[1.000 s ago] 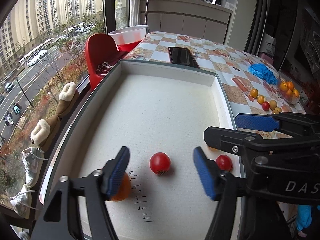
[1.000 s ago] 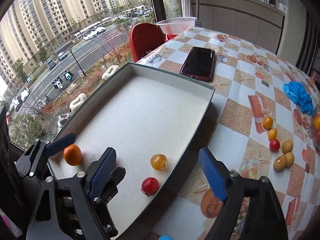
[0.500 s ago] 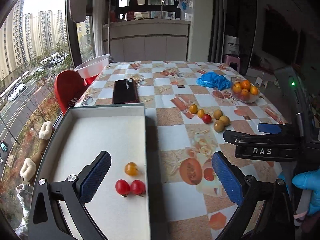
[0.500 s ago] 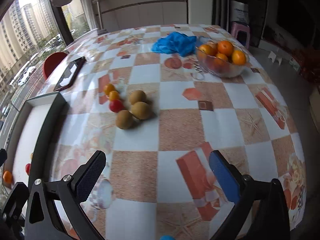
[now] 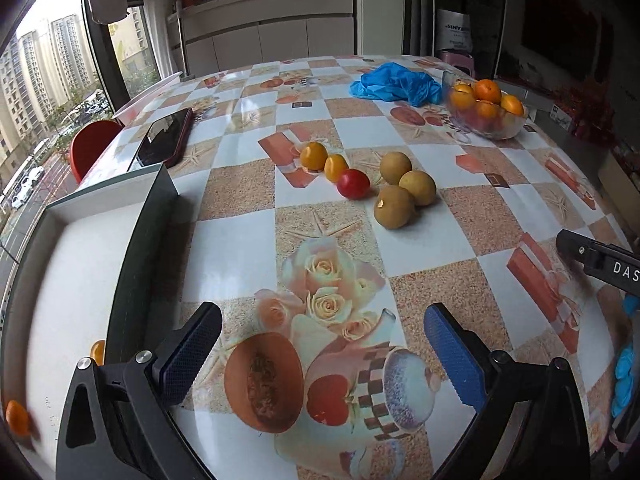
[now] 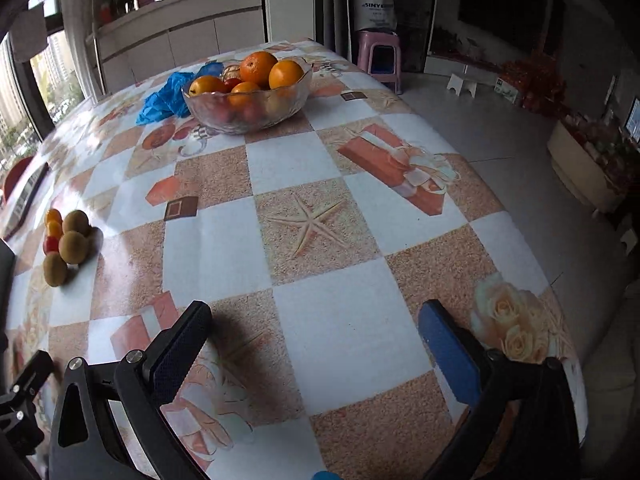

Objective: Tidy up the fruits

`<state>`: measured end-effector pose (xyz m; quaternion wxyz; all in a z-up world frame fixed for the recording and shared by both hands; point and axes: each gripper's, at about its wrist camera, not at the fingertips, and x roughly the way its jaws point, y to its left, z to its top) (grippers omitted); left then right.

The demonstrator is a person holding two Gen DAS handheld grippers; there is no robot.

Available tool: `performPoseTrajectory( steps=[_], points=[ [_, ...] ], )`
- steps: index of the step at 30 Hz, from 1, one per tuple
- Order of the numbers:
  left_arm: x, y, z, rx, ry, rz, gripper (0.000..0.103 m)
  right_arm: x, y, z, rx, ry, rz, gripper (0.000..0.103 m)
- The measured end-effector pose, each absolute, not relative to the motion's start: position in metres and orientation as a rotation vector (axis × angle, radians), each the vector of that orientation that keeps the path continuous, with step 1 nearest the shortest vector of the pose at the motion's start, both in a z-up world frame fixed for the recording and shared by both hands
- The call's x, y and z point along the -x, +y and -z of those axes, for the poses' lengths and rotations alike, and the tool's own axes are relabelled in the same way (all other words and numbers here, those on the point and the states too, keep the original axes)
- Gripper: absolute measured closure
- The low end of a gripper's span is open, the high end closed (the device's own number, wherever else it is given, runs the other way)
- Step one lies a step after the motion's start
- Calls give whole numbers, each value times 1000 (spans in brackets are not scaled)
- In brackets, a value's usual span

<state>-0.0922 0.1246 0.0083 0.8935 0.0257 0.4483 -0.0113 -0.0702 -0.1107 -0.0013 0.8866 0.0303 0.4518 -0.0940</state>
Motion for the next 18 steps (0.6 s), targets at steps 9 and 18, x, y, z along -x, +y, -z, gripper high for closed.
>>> performPoseTrajectory(
  steps=[9, 18],
  points=[
    [90, 132, 0, 5, 939, 27, 1, 70, -112, 2, -69, 942, 176, 0],
    [91, 131, 0, 4, 936, 28, 1, 70, -112, 2, -69, 943, 176, 0]
  ],
)
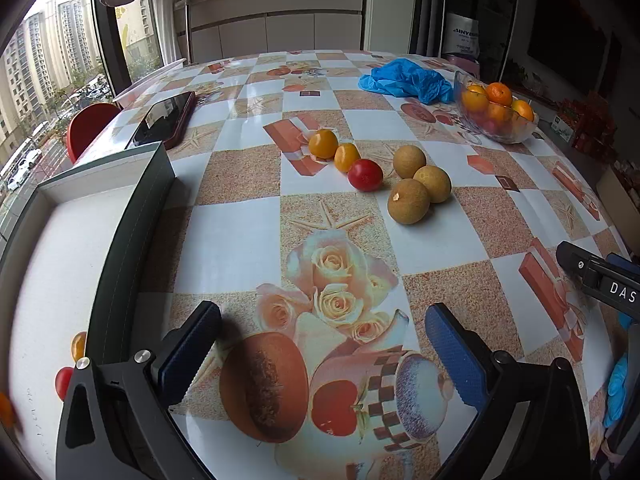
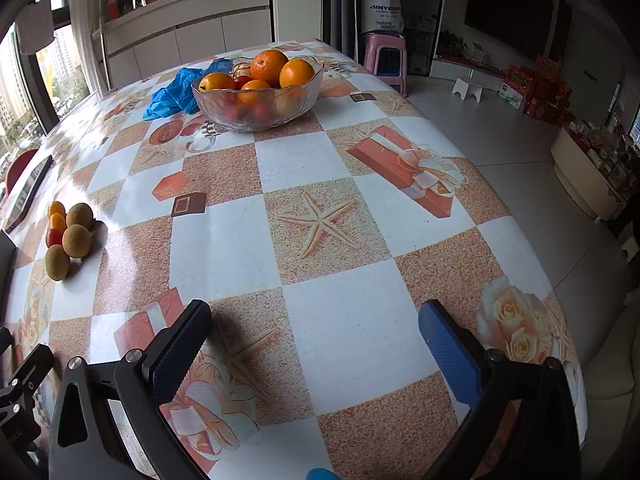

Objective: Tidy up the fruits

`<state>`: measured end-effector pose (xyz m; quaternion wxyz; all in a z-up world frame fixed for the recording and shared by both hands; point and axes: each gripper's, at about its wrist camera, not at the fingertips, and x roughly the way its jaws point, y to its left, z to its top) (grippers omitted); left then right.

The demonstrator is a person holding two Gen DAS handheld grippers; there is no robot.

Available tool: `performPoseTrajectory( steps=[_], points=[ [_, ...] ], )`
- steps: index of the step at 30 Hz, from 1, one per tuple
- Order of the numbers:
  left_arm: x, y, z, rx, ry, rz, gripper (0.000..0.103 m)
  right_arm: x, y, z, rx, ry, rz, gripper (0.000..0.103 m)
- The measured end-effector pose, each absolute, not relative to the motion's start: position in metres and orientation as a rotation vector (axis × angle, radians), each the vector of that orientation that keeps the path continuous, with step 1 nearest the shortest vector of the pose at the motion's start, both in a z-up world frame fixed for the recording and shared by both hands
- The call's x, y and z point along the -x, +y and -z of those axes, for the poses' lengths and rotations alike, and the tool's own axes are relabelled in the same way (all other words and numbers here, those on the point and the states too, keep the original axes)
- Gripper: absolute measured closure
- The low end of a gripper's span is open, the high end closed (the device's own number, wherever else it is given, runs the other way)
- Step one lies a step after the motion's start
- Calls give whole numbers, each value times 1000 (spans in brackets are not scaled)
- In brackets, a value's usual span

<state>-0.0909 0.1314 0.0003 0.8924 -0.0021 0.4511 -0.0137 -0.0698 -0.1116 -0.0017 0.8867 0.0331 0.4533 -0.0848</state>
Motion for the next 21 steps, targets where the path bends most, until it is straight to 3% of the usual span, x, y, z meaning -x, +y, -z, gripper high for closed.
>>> performPoseTrajectory(
  steps=[21],
  points=[
    [91, 131, 0, 5, 937, 28, 1, 70, -111, 2, -69, 943, 176, 0]
  ],
)
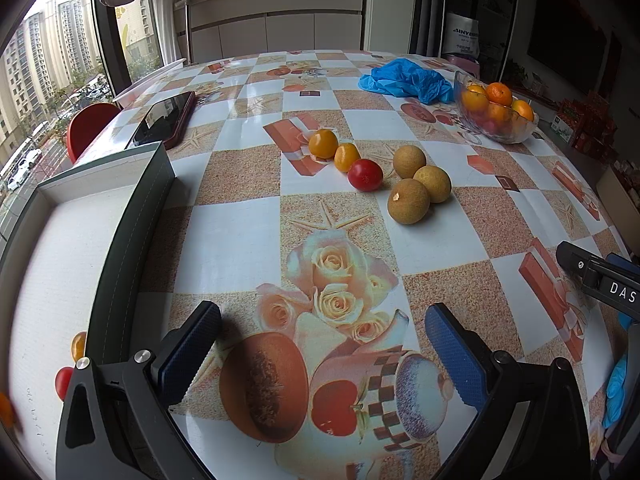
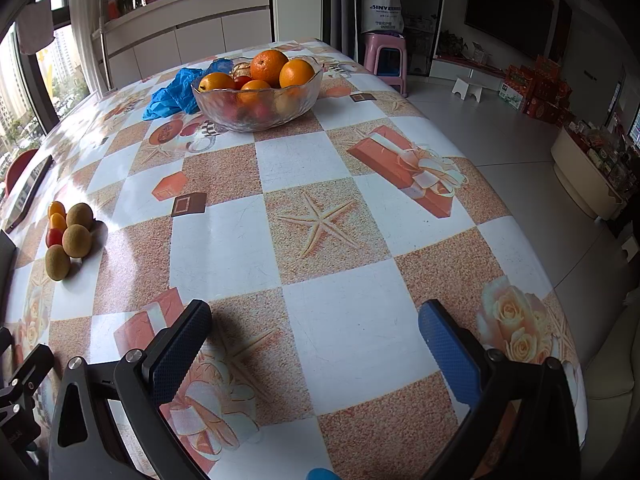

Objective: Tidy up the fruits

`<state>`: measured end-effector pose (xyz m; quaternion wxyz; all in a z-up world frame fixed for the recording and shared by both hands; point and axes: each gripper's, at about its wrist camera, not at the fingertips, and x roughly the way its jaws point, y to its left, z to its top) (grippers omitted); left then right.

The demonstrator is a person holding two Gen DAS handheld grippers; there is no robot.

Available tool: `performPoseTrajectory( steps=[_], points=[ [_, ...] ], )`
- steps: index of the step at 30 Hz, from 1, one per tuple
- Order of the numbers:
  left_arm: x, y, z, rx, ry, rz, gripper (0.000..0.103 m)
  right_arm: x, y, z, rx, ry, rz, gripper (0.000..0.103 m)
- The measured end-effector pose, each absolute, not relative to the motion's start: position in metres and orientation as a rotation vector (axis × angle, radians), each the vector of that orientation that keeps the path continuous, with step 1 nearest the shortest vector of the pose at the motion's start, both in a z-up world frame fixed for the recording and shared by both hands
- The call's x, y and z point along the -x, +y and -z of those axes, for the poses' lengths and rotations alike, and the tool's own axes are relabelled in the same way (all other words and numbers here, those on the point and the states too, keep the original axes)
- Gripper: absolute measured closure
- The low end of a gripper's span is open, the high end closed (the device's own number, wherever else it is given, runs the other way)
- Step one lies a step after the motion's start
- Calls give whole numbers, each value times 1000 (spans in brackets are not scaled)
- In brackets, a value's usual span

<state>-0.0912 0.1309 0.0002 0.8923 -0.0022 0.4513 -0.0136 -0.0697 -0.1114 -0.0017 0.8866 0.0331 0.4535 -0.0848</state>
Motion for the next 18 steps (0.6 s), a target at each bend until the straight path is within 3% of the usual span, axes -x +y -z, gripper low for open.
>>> performPoseTrajectory(
  steps=[18],
  points=[
    [91, 131, 0, 5, 937, 28, 1, 70, -111, 2, -69, 943, 176, 0]
  ],
)
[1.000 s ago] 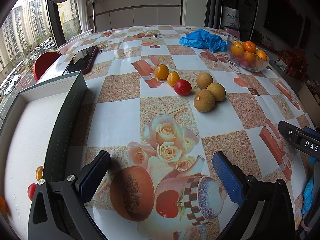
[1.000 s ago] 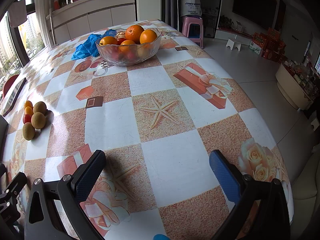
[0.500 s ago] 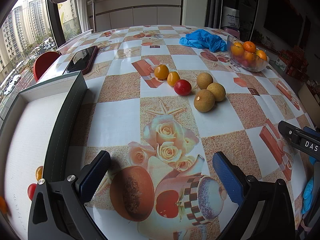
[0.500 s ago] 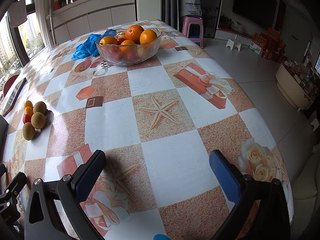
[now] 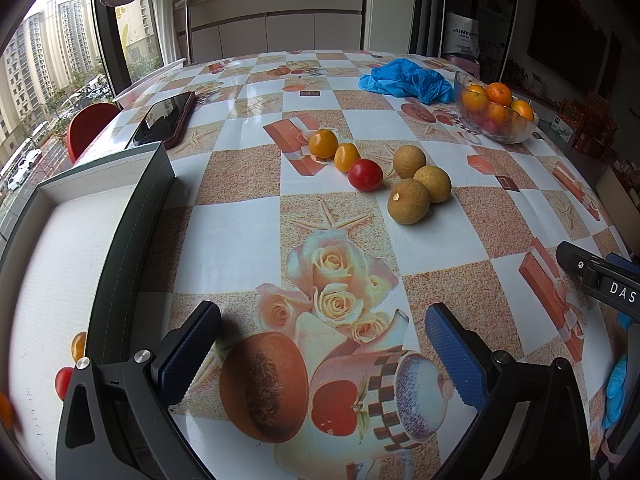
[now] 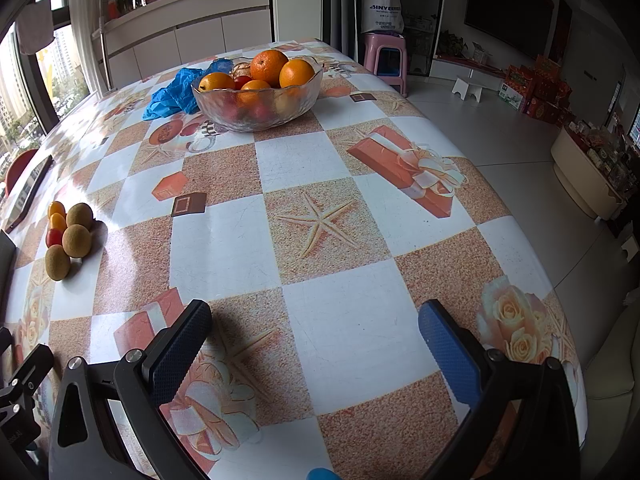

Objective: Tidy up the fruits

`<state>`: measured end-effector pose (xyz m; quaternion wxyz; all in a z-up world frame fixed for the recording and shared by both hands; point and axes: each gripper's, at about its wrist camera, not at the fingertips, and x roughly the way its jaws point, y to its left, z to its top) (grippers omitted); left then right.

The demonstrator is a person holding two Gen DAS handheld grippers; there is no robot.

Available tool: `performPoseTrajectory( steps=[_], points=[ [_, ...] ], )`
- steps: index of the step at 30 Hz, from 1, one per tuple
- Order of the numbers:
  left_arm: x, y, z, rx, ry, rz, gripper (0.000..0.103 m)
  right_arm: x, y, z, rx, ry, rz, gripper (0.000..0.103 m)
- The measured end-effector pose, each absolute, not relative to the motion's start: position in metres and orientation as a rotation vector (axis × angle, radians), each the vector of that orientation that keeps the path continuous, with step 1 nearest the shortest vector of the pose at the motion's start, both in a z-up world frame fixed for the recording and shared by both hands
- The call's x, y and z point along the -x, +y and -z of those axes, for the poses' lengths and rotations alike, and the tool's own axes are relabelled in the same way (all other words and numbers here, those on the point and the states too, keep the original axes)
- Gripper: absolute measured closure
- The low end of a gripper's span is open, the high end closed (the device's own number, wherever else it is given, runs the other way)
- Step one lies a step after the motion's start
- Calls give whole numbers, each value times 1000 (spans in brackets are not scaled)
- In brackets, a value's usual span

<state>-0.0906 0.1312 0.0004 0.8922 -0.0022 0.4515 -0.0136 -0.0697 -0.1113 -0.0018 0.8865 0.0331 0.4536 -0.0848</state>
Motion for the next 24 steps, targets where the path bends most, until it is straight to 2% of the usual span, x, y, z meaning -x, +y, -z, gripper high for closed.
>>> performPoseTrajectory(
  steps=[24],
  points=[
    [91, 131, 0, 5, 937, 28, 1, 70, -111, 1, -68, 944, 177, 0]
  ],
)
